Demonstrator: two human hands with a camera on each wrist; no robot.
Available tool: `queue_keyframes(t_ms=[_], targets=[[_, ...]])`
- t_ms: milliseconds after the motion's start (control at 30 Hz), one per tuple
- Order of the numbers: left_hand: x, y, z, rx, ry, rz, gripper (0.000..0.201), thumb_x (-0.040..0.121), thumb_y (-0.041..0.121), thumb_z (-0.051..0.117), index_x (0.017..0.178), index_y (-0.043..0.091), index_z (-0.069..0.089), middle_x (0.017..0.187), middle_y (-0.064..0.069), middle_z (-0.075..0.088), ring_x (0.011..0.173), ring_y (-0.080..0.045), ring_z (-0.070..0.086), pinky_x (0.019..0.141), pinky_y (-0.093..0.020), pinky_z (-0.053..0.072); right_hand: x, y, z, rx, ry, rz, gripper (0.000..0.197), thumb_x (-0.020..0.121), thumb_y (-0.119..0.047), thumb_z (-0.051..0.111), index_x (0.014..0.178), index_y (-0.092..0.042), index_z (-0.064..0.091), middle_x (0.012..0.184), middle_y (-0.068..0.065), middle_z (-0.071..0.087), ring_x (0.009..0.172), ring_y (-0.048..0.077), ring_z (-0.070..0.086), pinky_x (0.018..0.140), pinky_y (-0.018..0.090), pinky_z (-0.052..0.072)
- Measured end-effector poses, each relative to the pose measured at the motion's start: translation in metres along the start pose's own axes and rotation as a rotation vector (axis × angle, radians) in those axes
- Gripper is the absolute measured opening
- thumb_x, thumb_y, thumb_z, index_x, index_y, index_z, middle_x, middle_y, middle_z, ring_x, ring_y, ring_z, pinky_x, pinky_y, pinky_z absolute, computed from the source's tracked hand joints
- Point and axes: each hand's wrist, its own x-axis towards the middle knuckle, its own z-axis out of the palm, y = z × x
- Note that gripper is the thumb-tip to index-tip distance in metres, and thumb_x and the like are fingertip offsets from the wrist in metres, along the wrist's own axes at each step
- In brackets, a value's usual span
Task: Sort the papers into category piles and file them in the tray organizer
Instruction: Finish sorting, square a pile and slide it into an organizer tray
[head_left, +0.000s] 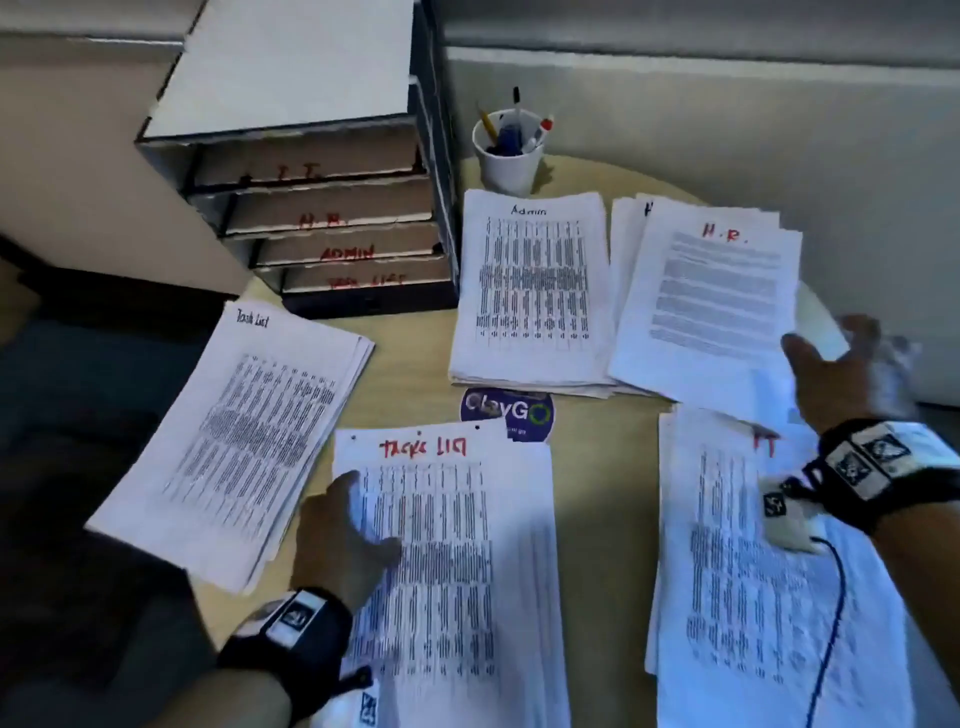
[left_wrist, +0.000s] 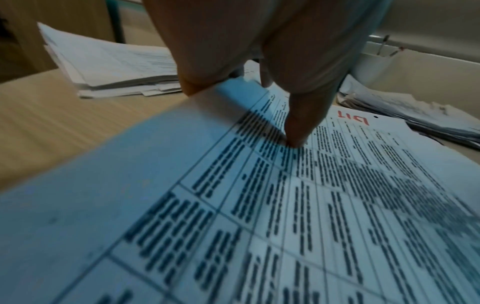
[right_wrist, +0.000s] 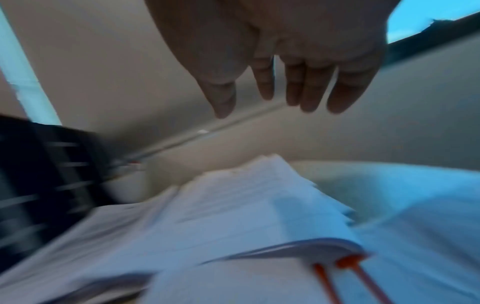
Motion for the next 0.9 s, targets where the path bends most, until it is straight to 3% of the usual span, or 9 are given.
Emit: queue_keyframes(t_ms=[67,167,233,300,433,567,700,800,900], targets=[[0.004,-0.008,0.003,0.091,-0.014,0.045,0.1,0.073,0.032,0.083,0.154,0.025,0.026,0.148,-0.011,0.035,0.134,-0.032,0.038,0.109,-0.044,0.038,-0.05,-0.011,-0.004,-0.041,0.062,-0.171,0.058,0.079,-0.062,0.061,0.125,-0.031,0.045,0.126,0.012,0.055,0.115,0.033,0.055,0.097,0.05,0.046],[-0.004,-0.019,0.007,0.169,-0.055,0.175,0.084,0.084,0.027,0.069,0.155,0.025,0.024,0.152,-0.007,0.034,0.134,-0.029,0.036,0.11,-0.041,0.037,-0.149,-0.024,0.011,-0.014,-0.192,-0.296,0.031,0.085,-0.033,0.069,0.114,-0.023,0.062,0.107,0.006,0.068,0.095,0.026,0.065,0.083,0.034,0.047],[-0.008,-0.014,0.007,0.123,-0.059,0.245,0.069,0.092,0.019,0.059,0.153,0.028,0.03,0.15,-0.005,0.043,0.13,-0.027,0.044,0.107,-0.037,0.041,-0.203,-0.019,0.036,-0.072,-0.439,-0.294,0.039,0.082,-0.032,0.074,0.118,-0.021,0.063,0.103,0.004,0.07,0.091,0.024,0.066,0.075,0.026,0.041],[-0.008,-0.014,0.006,0.056,-0.069,0.234,0.061,0.096,0.017,0.056,0.151,0.031,0.034,0.137,-0.007,0.058,0.116,-0.029,0.058,0.094,-0.034,0.048,-0.244,-0.007,0.063,-0.09,-0.616,-0.229,0.059,0.077,-0.034,0.078,0.129,-0.017,0.056,0.113,0.007,0.065,0.098,0.023,0.064,0.08,0.025,0.043],[-0.002,-0.014,0.0,-0.038,-0.072,0.201,0.049,0.095,0.019,0.058,0.141,0.032,0.049,0.102,0.0,0.069,0.084,-0.026,0.064,0.073,-0.027,0.047,-0.286,0.004,0.091,-0.099,-0.553,-0.193,0.077,0.075,-0.028,0.08,0.142,-0.015,0.044,0.132,0.013,0.049,0.125,0.029,0.047,0.105,0.031,0.036],[0.002,-0.012,0.005,-0.294,-0.197,0.129,0.015,0.092,0.018,0.067,0.106,0.023,0.068,0.088,0.003,0.064,0.078,-0.015,0.057,0.075,-0.026,0.047,-0.285,0.004,0.097,0.04,-0.469,-0.068,0.085,0.075,-0.021,0.082,0.146,-0.021,0.035,0.142,0.007,0.046,0.13,0.025,0.044,0.109,0.032,0.035],[-0.003,-0.016,0.006,-0.413,-0.327,0.178,0.014,0.084,0.016,0.078,0.077,0.015,0.066,0.072,0.006,0.058,0.066,-0.01,0.05,0.064,-0.02,0.046,-0.273,0.001,0.098,0.219,-0.318,0.132,0.071,0.071,-0.022,0.085,0.131,-0.025,0.048,0.103,0.0,0.065,0.095,0.022,0.062,0.078,0.025,0.043],[-0.004,-0.02,0.002,-0.231,-0.457,0.36,0.013,0.082,0.025,0.079,0.076,0.024,0.068,0.095,0.004,0.067,0.087,-0.014,0.062,0.08,-0.031,0.054,-0.266,0.003,0.093,0.137,-0.234,0.163,0.036,0.074,-0.03,0.081,0.105,-0.023,0.064,0.082,-0.002,0.067,0.083,0.024,0.065,0.067,0.027,0.039],[0.01,-0.023,-0.001,0.229,-0.398,0.624,0.019,0.084,0.034,0.074,0.09,0.023,0.06,0.141,-0.004,0.045,0.128,-0.026,0.042,0.099,-0.04,0.044,-0.265,0.008,0.085,0.132,-0.215,0.089,0.015,0.079,-0.03,0.078,0.08,-0.019,0.068,0.072,0.002,0.066,0.072,0.025,0.061,0.06,0.028,0.04]])
